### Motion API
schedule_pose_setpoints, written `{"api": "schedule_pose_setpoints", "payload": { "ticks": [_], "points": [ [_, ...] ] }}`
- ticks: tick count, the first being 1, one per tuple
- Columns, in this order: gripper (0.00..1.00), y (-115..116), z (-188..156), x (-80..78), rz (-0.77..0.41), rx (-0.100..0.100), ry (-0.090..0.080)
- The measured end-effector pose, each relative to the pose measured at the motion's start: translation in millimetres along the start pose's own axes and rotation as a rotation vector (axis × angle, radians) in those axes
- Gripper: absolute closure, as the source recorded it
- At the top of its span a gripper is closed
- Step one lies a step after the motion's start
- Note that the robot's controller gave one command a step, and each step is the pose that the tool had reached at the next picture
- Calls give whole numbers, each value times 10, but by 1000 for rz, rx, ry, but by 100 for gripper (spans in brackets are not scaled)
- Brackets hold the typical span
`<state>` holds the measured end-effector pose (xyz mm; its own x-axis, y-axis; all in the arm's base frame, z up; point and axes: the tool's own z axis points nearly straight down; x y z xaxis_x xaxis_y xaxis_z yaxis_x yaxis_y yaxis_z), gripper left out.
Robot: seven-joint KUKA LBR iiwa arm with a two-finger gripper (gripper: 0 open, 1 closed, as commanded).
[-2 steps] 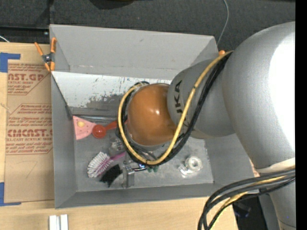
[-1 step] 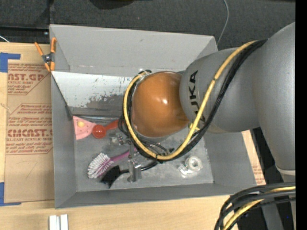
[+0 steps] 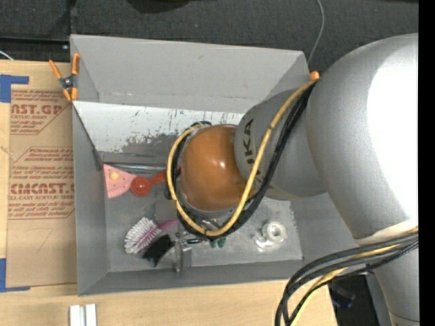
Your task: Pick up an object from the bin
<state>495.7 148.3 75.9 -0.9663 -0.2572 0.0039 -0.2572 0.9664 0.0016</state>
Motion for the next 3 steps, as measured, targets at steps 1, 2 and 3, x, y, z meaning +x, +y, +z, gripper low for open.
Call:
{"api": "schedule_pose_setpoints", "payload": {
  "ticks": [1,2,3],
  "points": [
    [0,-420,58,-200,-197,-1,-22],
    [100,9,5,-3,-9,-3,1],
    [100,8,5,-3,-9,-3,1]
  ]
}}
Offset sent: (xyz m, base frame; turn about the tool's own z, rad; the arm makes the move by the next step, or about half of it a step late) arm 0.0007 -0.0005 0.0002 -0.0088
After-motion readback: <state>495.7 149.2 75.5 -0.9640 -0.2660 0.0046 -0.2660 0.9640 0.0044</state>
